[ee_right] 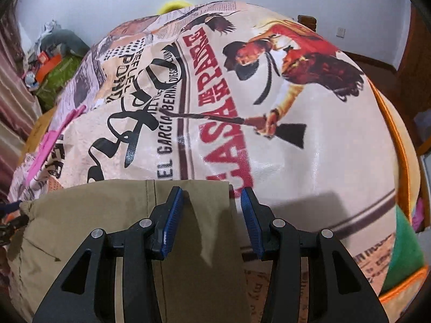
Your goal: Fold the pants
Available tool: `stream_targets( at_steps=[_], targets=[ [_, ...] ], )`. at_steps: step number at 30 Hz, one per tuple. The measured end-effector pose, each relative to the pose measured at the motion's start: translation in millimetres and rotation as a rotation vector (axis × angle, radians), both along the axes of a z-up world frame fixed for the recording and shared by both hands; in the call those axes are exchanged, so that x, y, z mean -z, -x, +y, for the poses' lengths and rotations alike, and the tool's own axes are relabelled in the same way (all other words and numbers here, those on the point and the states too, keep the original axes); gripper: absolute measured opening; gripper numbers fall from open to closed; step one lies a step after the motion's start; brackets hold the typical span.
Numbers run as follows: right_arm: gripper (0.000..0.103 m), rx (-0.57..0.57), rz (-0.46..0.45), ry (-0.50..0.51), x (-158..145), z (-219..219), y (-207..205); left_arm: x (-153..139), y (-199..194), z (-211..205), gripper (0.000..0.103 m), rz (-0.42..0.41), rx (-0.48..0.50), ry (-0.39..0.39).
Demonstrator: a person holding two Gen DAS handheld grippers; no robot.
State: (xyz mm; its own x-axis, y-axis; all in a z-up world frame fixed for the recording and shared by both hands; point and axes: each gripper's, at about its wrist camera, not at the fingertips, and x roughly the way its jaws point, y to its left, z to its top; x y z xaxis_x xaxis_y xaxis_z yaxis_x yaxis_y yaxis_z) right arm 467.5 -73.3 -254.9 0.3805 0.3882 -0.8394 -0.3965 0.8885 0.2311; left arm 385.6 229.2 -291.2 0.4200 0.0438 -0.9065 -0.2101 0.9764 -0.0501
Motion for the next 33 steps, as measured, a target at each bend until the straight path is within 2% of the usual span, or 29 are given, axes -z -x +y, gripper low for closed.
stream_targets(
  at_steps=[2,3,5,6,7,10,14,18,21,25,29,30,31,32,33],
  targets=[
    [0.037,-0.005,0.005,-0.001,-0.3,0.1,1.8,-0.4,-0.6,0.8,0.075,0.001,-0.012,0.015],
    [0.028,-0.018,0.010,-0.009,-0.3,2.0,3.4,-1.1,-0.8,0.4,0.072,0.000,-0.015,0.025],
    [0.027,-0.022,-0.009,0.027,-0.6,8.1,5.6,-2.0,-0.8,-2.4,0.062,-0.003,-0.010,0.036],
    [0.022,-0.024,-0.021,0.047,-1.0,10.4,7.2,-3.2,-1.2,-5.8,0.054,-0.009,0.005,0.041],
    [0.014,-0.018,-0.033,0.074,-1.6,11.7,9.0,-4.0,-2.4,-8.8,0.052,-0.009,0.013,0.030],
    [0.008,-0.004,-0.064,0.091,-4.0,13.3,8.6,-3.7,-6.0,-13.8,0.050,-0.006,0.020,-0.007],
    [0.006,0.012,-0.135,0.115,-16.1,11.8,14.9,-1.2,-8.2,-11.8,0.047,-0.005,0.018,-0.008],
    [0.004,0.028,-0.194,0.098,-38.0,11.0,15.5,-2.5,-6.7,-13.8,0.040,0.001,0.030,-0.036],
    [0.004,0.022,-0.242,0.084,-59.6,14.4,17.6,-3.1,-2.5,-11.3,0.011,0.016,0.012,-0.075],
    [0.003,-0.011,-0.333,0.060,-102.6,23.6,25.7,-9.4,2.4,-1.6,0.003,0.019,-0.002,-0.038],
    [0.003,-0.033,-0.414,0.034,-139.0,32.4,37.8,-25.5,5.6,1.8,0.005,-0.025,0.002,0.027],
    [0.003,-0.039,-0.428,0.028,-146.5,34.1,40.1,-29.0,5.2,2.6,0.014,-0.032,-0.001,0.047],
    [0.003,-0.045,-0.437,0.027,-151.6,36.3,42.3,-30.7,3.7,2.3,0.034,-0.031,-0.003,0.057],
    [0.003,-0.048,-0.443,0.027,-152.8,36.3,44.4,-31.3,1.4,1.2,0.047,-0.031,-0.004,0.060],
    [0.003,-0.053,-0.445,0.030,-154.1,37.2,45.2,-32.4,-0.7,-0.2,0.067,-0.041,-0.008,0.065]
  ],
)
